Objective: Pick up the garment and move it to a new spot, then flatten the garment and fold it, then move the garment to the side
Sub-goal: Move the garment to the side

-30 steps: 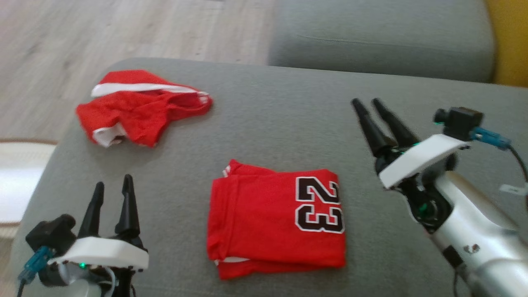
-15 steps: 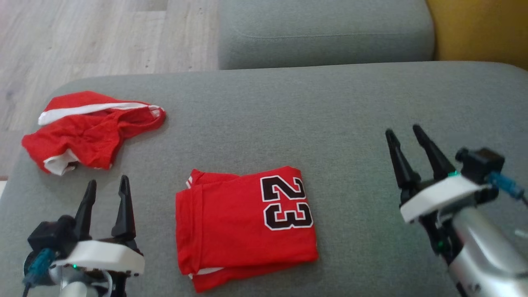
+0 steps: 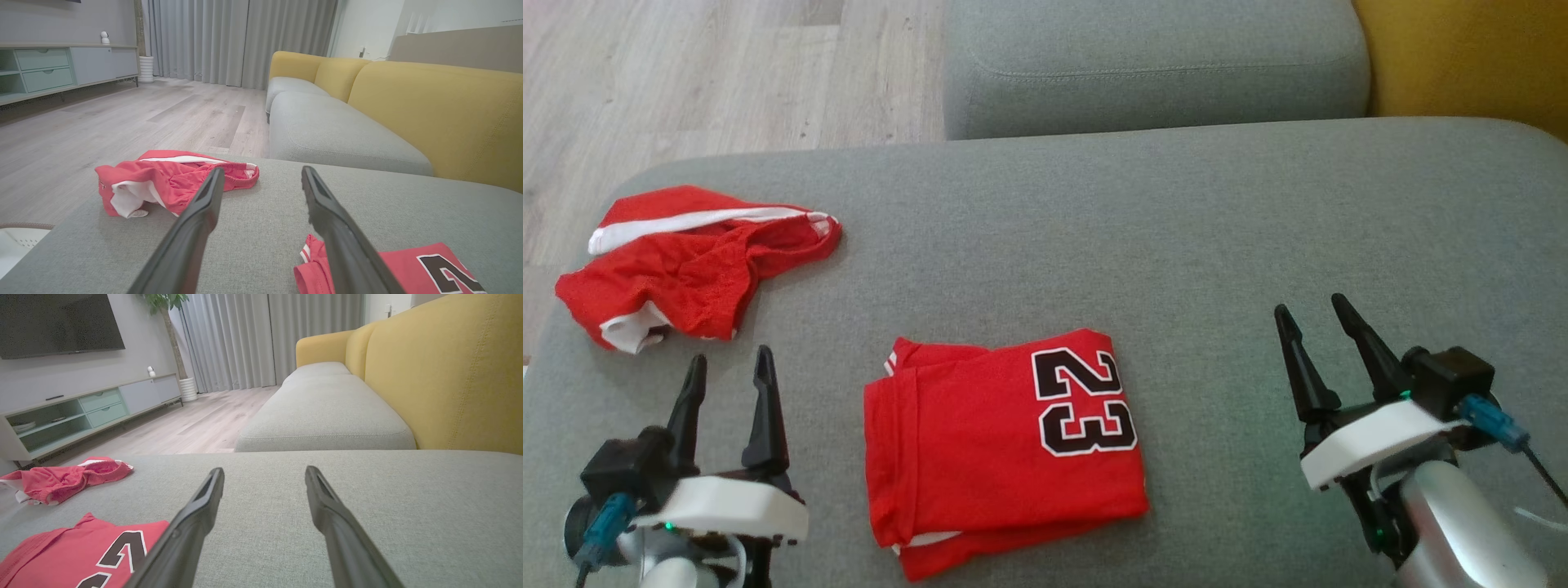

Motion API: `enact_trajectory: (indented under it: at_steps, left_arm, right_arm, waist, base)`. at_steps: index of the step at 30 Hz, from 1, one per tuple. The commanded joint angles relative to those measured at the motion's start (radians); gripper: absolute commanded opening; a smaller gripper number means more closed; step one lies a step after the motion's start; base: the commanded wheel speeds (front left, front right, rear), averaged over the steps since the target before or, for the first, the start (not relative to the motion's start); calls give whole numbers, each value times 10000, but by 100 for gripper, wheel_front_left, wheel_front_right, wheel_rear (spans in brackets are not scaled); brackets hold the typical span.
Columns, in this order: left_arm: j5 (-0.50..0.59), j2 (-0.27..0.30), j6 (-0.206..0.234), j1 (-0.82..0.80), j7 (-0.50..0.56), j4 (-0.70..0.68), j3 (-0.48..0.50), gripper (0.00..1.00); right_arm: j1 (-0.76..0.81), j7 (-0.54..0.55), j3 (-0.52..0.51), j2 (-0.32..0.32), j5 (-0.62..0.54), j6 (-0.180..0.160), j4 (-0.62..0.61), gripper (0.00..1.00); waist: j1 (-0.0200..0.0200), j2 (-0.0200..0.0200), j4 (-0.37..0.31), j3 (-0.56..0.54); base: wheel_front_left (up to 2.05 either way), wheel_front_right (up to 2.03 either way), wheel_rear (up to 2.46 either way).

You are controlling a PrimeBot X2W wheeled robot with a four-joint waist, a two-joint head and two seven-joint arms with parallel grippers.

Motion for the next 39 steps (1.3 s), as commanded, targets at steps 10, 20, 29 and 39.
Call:
enact_trajectory:
  at_steps: [10,20,29,39]
  left_arm:
    - [260,-83,-254,-374,-122,-181,605,100]
    - [368,-351,-490,-556,-122,45,589,100]
    - [490,-594,-685,-752,-122,280,575,100]
    - [636,-795,-873,-893,-122,430,699,100]
  right_arm:
    - [-282,1050,357,217,-77,-7,-527,100]
    - [-1606,4859,1158,723,1635,-7,434,100]
    - [-2090,6801,1032,1258,2460,-7,1752,100]
    - [-2222,8415,751,1632,2863,-7,3170,100]
  waist:
    - [0,0,217,137]
    - [0,0,800,366]
    - [0,0,1527,539]
    - [0,0,1915,740]
  base:
    - [0,0,0]
    - [0,0,0]
    - [0,0,0]
    - [0,0,0]
